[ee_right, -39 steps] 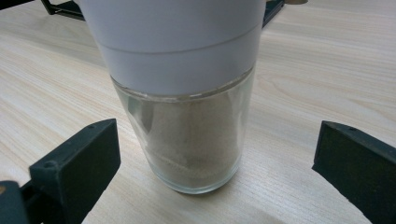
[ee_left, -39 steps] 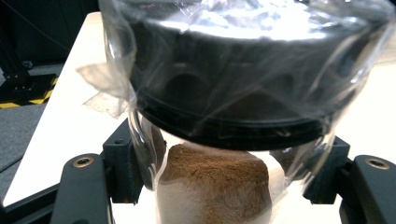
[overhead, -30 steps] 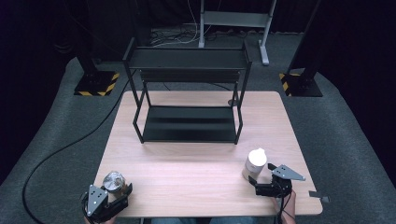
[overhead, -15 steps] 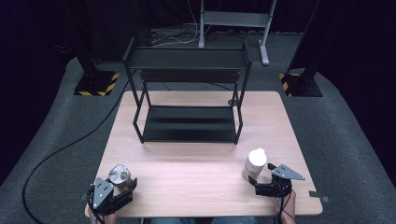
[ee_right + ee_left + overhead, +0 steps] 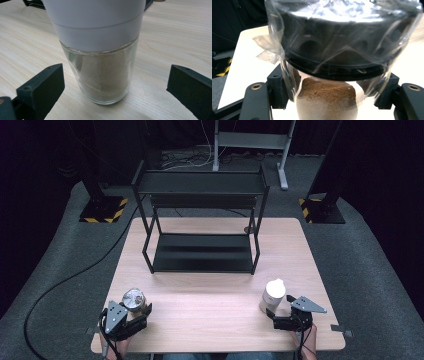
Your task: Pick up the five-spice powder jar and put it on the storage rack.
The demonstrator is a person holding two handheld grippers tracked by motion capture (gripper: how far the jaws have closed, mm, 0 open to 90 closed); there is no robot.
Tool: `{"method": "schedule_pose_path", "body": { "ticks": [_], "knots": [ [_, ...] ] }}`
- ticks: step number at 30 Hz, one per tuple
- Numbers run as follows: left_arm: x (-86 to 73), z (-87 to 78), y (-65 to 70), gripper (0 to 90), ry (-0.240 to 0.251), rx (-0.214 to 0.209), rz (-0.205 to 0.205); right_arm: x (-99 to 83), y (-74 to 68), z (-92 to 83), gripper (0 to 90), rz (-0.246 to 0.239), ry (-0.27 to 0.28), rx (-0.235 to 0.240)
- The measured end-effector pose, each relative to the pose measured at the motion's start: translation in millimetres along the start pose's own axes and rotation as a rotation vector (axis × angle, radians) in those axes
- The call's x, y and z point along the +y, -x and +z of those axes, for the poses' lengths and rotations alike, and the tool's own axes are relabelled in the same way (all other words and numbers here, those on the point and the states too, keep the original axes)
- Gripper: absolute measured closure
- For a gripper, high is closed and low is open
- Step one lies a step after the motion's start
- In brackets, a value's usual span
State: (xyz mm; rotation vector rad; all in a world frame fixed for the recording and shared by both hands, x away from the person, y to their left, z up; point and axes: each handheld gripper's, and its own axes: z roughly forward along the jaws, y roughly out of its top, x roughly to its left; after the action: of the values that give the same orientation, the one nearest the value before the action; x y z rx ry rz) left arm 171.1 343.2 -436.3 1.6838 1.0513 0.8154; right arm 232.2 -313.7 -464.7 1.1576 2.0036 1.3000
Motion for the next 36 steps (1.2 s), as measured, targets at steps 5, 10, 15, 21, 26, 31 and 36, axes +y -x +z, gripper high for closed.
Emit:
{"method": "schedule_pose_path", "body": {
  "ticks": [5,10,15,21,26,31,36],
  "knots": [
    [3.6,4.9,-0.5,30.1,0.004,-0.011,0.003,0.0,-0.9,-0.1,0.0,-0.008,0.000,-0.002],
    [10.5,10.3,-1.2,30.1,-0.002,-0.019,0.024,-0.1,-0.9,-0.2,0.0,-0.007,0.001,-0.002],
    [17.9,17.4,-3.1,30.1,0.002,-0.026,0.033,0.3,-0.1,0.1,0.0,-0.010,-0.002,0.004],
    [26.1,25.3,-8.3,30.2,0.007,-0.053,0.035,0.8,-1.6,0.5,0.0,-0.015,-0.005,-0.002],
    [32.7,31.5,-9.4,30.2,0.004,-0.055,0.045,0.9,-1.0,0.6,0.0,-0.017,-0.005,0.002],
    [37.8,38.2,-10.9,30.2,0.001,-0.063,0.057,1.0,-1.1,0.6,0.0,-0.020,-0.005,0.003],
    [41.2,44.5,-11.7,30.2,0.000,-0.073,0.060,1.6,-1.5,1.0,0.0,-0.021,-0.009,0.002]
  ]
}}
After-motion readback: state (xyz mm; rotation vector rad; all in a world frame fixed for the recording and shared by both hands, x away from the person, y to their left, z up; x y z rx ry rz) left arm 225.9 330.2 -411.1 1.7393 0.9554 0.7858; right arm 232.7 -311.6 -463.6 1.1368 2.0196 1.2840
